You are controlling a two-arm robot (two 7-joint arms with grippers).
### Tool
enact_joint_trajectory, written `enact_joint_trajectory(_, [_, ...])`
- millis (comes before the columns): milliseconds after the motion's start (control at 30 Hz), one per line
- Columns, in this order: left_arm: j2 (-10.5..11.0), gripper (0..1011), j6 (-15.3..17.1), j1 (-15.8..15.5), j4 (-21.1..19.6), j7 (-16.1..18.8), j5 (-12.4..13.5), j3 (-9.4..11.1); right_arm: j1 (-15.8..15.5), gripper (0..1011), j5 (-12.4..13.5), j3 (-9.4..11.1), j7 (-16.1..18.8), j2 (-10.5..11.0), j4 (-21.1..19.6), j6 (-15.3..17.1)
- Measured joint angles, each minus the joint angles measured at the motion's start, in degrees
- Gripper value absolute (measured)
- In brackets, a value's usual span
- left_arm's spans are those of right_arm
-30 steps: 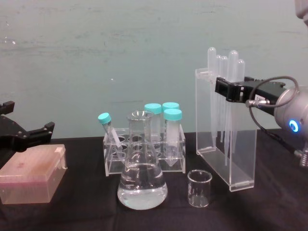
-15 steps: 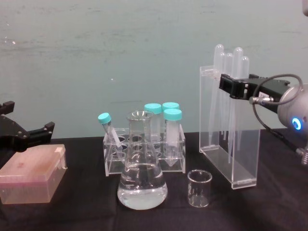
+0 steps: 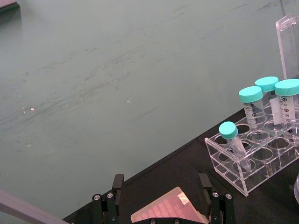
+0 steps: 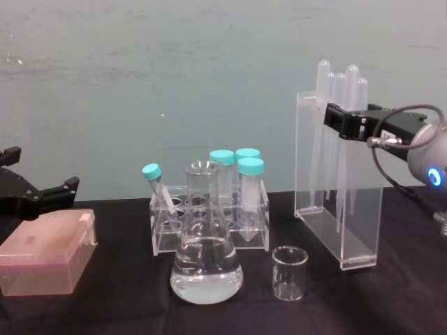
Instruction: Place the experimental apparatus aside using one hand.
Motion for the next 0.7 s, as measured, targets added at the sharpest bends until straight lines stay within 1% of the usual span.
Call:
enact_joint_trajectory(333, [0.00, 1000, -0.01, 0.00, 0.00, 0.00, 0.00, 0.00, 0.10, 601, -0.68, 0.48, -0.52, 0.08, 0.18, -0.61])
enact_joint_trajectory(700, [0.00, 1000, 0.00, 0.00, 0.00, 0.00, 0.00, 0.00, 0.12, 601, -1.10, 1.91, -1.26, 0.07, 0.21, -0.82])
